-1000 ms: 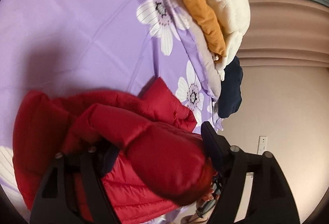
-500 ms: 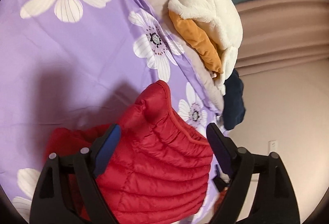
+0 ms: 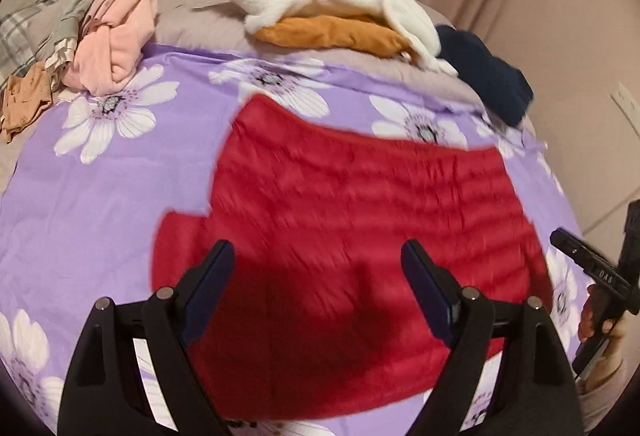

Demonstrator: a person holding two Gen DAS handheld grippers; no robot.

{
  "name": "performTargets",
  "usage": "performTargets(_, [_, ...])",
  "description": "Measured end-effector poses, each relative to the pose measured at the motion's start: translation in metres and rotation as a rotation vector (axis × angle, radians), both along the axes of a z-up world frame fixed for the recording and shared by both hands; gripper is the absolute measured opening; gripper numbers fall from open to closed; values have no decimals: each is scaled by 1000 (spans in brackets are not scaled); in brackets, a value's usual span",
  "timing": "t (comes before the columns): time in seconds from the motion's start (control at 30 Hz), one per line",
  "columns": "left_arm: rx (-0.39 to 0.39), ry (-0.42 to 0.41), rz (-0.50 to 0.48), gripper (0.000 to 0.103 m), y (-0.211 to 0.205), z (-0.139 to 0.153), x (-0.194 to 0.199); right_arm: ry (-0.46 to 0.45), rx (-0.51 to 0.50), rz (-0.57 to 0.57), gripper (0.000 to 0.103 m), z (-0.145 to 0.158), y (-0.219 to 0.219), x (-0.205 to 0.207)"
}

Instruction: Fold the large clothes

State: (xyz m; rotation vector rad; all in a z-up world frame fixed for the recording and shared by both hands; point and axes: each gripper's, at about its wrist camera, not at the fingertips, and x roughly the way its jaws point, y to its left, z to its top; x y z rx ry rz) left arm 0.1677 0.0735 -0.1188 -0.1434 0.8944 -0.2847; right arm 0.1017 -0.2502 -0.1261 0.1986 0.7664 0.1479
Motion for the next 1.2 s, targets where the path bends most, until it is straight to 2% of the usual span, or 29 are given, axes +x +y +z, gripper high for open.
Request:
performTargets(0.07, [-14, 29, -18, 85, -10, -18, -8, -24, -77, 35, 70, -8, 15, -14])
performTargets(0.13, [28, 57, -45, 85, -26, -36, -13, -16, -99, 72, 70, -19, 25, -20])
performTargets(0.2, [104, 66, -65, 85, -42, -52, -15, 29, -110, 104, 70, -35, 35, -17])
performTargets(0.33, [113, 108, -55, 89, -46, -72, -9, 76, -188, 91, 70, -60, 43, -11])
performTargets(0.53, [109, 117, -64, 96, -45, -85, -2, 108, -118, 94, 72, -78, 31, 1])
performTargets(0.7, [104, 123, -66, 98, -46, -83, -4, 105, -107, 95, 73, -79, 34, -1])
performTargets(0.8, [72, 129, -72, 96, -42, -69, -8, 116, -111, 105, 73, -71, 34, -6])
performTargets(0.93, [35, 82, -67, 96, -32, -46, -4, 30, -33, 138, 73, -42, 25, -12])
performTargets(1.07, [77, 31, -40, 96, -31, -33, 18, -19, 53, 128, 73, -26, 21, 7])
performTargets(1.2, [105, 39, -12, 96, -26, -36, 52, -25, 41, 100, 73, -25, 27, 40])
